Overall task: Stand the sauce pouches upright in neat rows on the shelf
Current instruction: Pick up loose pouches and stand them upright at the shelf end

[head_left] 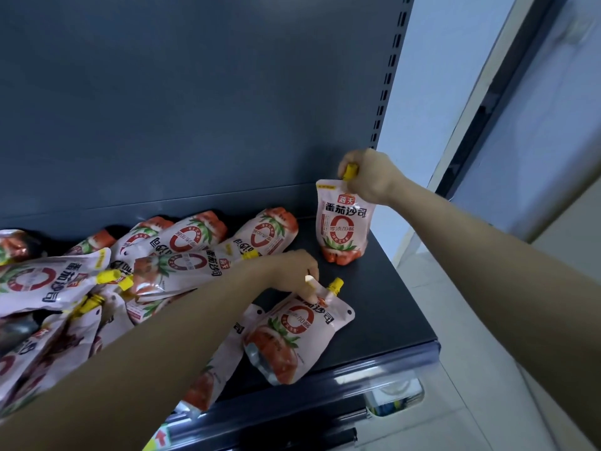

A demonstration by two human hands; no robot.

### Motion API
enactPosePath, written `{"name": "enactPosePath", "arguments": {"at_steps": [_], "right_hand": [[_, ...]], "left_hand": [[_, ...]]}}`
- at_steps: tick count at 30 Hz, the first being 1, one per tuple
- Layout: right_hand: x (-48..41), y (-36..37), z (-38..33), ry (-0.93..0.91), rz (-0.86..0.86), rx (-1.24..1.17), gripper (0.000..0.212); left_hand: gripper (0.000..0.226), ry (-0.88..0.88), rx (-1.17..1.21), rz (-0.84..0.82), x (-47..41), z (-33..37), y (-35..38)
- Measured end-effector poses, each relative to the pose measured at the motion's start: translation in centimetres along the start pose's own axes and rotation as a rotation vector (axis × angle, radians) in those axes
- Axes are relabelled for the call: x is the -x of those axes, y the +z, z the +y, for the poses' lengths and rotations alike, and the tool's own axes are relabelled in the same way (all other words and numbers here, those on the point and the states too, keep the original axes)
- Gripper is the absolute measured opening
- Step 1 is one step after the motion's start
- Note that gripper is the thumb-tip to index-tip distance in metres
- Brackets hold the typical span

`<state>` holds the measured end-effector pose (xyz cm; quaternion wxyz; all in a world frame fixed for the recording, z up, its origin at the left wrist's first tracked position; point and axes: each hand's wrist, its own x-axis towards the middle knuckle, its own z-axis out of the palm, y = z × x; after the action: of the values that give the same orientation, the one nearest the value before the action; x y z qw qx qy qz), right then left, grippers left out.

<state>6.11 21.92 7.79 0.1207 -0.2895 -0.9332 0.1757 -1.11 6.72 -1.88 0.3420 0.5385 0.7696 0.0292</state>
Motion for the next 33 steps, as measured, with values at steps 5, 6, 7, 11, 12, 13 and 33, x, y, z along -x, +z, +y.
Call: {"name": "enactPosePath", "arguments": {"at_steps": [5,6,7,11,12,13,33], "right_hand": [[0.0,-0.6,0.7,0.045,-0.125,0.084,0.011],[0.0,-0.7,0.8,0.06,-0.167,0.13,0.014],[-0.1,-0.7,0.9,0.073,-0.203,0.181,0.019],[-1.1,-0.5,1.5,0.068,-0.195,0.293,0.032],[-1.5,-0.4,1.6,0.068,-0.171,0.282,0.031],[-1.9,-0.4,1.8,0.068,-0.146,0.267,0.029],[-3.2,-2.2,3.4,0.047,0.044,0.05,0.03]], "left_hand": [[0.028,-0.037,0.026,0.0,-0.4,-0.3,0.0],[0.028,-0.034,0.022,0.005,-0.4,-0.4,-0.1],[0.027,-0.034,0.02,0.007,-0.3,-0.4,-0.2],[0.025,-0.023,-0.01,-0.008,0.0,0.1,-0.7],[0.02,-0.015,-0.013,0.002,0.1,0.3,-1.0],[0.014,-0.012,-0.021,0.027,0.3,0.4,-1.4],[0.012,-0.083,0.453,0.886,0.0,3.9,-6.3]]}}
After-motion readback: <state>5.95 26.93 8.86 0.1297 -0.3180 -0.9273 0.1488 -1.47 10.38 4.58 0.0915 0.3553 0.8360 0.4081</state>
